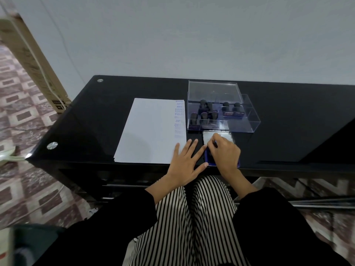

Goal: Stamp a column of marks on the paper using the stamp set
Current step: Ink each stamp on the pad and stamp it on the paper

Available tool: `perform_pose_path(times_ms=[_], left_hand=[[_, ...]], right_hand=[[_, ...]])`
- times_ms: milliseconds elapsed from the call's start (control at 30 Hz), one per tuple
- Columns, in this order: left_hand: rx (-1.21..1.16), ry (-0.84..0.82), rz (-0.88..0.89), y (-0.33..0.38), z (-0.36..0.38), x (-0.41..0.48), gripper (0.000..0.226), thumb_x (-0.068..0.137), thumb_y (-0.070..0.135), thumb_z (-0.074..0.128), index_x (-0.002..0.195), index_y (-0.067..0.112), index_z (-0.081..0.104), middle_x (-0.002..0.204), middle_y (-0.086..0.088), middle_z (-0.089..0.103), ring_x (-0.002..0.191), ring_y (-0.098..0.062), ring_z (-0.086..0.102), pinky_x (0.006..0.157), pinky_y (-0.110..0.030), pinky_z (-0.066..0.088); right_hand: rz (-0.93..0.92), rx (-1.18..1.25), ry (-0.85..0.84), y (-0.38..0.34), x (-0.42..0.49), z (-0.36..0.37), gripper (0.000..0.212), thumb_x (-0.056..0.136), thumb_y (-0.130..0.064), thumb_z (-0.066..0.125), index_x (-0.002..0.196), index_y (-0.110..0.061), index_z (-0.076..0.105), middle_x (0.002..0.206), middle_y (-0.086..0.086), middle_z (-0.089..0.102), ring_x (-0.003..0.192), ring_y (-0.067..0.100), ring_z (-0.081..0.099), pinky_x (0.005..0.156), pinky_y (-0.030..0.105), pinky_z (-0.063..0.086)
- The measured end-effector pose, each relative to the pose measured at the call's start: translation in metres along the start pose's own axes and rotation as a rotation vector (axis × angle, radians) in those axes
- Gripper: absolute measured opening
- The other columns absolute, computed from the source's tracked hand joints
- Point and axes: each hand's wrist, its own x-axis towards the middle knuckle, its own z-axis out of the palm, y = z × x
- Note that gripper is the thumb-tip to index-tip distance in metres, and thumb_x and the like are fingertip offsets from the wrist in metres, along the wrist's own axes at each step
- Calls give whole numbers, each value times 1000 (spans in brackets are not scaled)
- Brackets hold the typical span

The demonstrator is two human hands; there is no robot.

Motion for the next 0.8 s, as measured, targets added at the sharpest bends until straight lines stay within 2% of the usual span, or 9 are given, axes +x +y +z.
perform_pose_path(times_ms=[500, 667, 733, 800], left_hand=[[10, 21, 0, -2, 3, 1, 86, 75, 66, -19, 150, 29, 3, 159, -5, 3, 147, -21, -1, 115, -49, -1], [-3, 8, 2, 0, 2, 0, 88, 74, 67, -17, 150, 29, 5, 159, -5, 3, 147, -21, -2, 115, -49, -2], [-34, -11, 2, 0, -1, 1, 87, 76, 71, -11, 150, 29, 7, 159, -4, 4, 147, -21, -2, 115, -50, -3], [-102, -31, 1, -2, -4, 2, 81, 82, 73, 0, 150, 30, 9, 159, -3, 5, 147, -20, -1, 115, -49, -3]], right_hand=[[-68, 90, 64, 2, -25, -18, 28, 86, -19, 49, 60, -12, 52, 47, -3, 50, 33, 11, 38, 34, 19, 28], [-15, 39, -29, -2, -10, -20, 28, 83, -22, 47, 57, -13, 51, 43, -3, 48, 31, 10, 35, 34, 17, 20], [11, 36, -86, -5, -3, -22, 29, 83, -24, 45, 57, -13, 50, 42, -3, 47, 33, 8, 28, 34, 14, 10], [27, 32, -141, -5, -1, -22, 27, 82, -21, 53, 56, -12, 49, 41, -2, 47, 34, 8, 26, 39, 11, 2]])
